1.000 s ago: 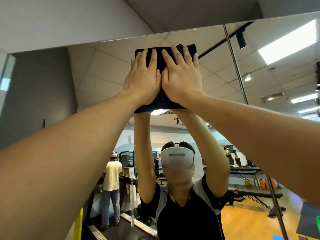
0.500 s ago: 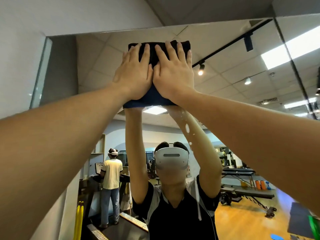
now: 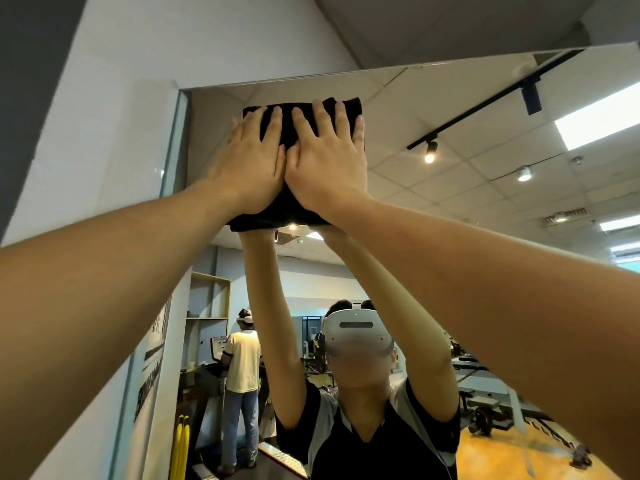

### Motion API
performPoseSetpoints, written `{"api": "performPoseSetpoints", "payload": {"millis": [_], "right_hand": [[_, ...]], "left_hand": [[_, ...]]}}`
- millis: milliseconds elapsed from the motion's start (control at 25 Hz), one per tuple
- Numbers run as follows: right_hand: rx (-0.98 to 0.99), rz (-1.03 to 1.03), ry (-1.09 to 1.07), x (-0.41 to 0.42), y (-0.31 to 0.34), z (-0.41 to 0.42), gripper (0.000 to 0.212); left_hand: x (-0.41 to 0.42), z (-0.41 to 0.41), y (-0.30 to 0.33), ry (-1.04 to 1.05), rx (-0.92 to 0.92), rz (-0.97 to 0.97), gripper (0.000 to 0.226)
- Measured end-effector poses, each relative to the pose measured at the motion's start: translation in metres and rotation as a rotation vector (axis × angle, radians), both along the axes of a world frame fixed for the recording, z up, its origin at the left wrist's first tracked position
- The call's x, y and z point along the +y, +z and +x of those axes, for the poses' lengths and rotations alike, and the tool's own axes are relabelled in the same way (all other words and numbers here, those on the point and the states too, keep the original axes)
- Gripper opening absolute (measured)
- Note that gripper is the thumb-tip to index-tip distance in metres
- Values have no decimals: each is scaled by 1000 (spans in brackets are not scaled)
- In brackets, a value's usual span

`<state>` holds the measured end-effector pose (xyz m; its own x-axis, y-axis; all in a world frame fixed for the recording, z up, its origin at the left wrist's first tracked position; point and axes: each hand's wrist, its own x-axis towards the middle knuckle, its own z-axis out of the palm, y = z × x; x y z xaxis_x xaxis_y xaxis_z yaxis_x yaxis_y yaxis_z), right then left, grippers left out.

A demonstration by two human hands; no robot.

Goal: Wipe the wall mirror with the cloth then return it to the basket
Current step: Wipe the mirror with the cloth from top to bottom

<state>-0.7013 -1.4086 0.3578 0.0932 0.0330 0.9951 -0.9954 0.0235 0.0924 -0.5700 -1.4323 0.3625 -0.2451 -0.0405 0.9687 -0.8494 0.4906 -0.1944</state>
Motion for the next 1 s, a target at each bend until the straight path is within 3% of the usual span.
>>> {"api": "performPoseSetpoints", "payload": {"millis": [560, 1000], "right_hand": [[76, 51, 14, -41, -12, 107, 62], [70, 52, 26, -45, -31, 115, 61]], "left_hand": [[-47, 110, -11, 164, -1, -52, 59], [-51, 118, -31, 129, 5, -65, 58]]}}
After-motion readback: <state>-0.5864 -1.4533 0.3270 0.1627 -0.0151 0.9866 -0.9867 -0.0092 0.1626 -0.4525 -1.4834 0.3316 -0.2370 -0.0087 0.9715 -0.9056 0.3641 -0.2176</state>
